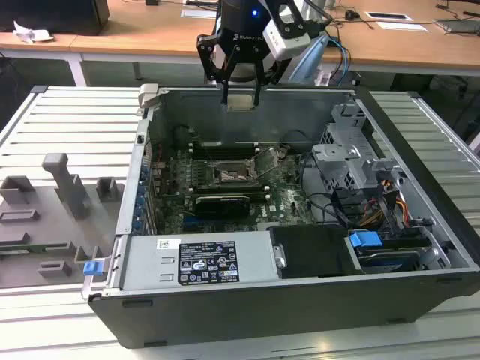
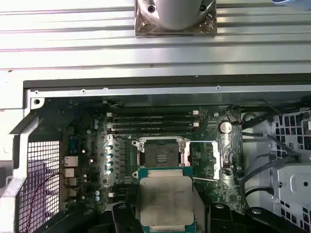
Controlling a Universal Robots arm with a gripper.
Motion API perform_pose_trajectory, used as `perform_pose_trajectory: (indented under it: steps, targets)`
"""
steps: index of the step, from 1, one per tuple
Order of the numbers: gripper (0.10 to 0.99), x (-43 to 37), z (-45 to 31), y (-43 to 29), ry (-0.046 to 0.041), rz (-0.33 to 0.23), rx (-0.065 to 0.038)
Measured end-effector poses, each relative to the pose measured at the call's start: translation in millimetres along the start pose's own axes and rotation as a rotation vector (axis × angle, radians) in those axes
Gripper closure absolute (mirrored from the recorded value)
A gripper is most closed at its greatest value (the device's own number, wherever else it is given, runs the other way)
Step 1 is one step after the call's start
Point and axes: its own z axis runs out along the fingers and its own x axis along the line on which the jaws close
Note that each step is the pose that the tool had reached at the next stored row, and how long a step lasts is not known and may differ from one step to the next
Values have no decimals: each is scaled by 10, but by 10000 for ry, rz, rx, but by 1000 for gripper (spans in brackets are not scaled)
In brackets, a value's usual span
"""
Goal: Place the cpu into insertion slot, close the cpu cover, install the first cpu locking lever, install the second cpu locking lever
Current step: 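Place the cpu into insertion slot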
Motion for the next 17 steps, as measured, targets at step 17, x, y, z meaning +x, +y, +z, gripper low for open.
perform_pose_trajectory:
  steps: [17]
  targets:
    - [557, -1, 40, -6, -95, 1183, -22]
